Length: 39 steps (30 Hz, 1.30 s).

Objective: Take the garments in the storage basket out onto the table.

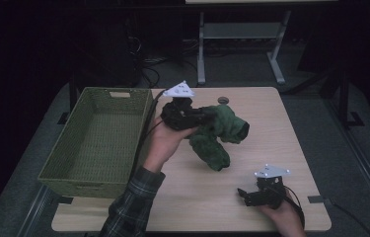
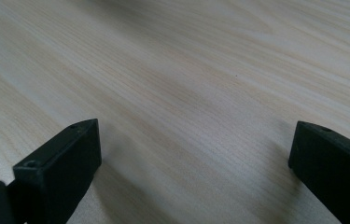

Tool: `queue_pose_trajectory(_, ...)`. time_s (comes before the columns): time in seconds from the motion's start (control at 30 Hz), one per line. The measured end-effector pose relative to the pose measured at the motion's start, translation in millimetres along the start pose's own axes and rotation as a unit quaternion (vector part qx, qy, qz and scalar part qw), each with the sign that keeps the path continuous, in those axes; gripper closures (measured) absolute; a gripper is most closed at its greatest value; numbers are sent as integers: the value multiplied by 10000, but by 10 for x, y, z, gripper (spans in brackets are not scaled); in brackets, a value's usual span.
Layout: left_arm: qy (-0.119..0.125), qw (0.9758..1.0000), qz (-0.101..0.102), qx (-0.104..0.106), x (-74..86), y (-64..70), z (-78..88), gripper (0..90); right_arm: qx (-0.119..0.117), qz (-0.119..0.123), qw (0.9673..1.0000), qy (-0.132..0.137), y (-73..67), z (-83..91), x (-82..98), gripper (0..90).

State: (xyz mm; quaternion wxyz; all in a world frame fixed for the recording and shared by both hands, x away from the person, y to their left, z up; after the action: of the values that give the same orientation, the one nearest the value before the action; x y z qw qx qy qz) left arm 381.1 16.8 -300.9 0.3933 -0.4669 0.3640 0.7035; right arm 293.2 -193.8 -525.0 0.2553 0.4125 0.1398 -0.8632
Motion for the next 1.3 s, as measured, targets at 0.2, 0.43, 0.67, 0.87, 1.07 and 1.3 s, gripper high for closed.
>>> queue_pose_trajectory(0.2, -86, 9998, 152, 25, 197, 54, -353, 880, 2, 11, 10000, 5, 2, -1, 0, 22)
queue_pose_trajectory(0.43, -291, 9990, 289, 147, 454, 97, -702, 879, 2, 14, 10000, 9, 2, -2, 0, 22)
queue_pose_trajectory(0.67, -607, 9974, 354, 155, 731, 50, -907, 876, -5, 0, 10000, 7, -1, -1, 0, 22)
queue_pose_trajectory(0.87, -712, 9965, 412, 166, 837, 16, -970, 861, -3, -14, 10000, -9, -2, 0, 2, 22)
queue_pose_trajectory(1.07, -713, 9970, 268, 143, 833, 21, -963, 655, -3, -11, 10000, -9, -2, 0, 2, 22)
queue_pose_trajectory(1.3, -850, 9963, 23, 89, 828, 27, -821, 455, -1, -8, 10000, -6, -1, 0, 2, 22)
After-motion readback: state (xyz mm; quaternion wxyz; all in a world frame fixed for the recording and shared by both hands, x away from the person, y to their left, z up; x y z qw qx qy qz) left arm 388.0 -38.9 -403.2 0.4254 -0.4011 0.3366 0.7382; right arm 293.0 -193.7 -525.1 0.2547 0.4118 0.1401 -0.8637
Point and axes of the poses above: each handheld gripper's, and its own axes: z roughly backward along the jaws, x roughly out of its underside, y roughly to its right, the point moved 6 cm from there along -z, roughly forward along the jaws, and after that the axes turned 7 degrees about y, right-handed, at the moved point
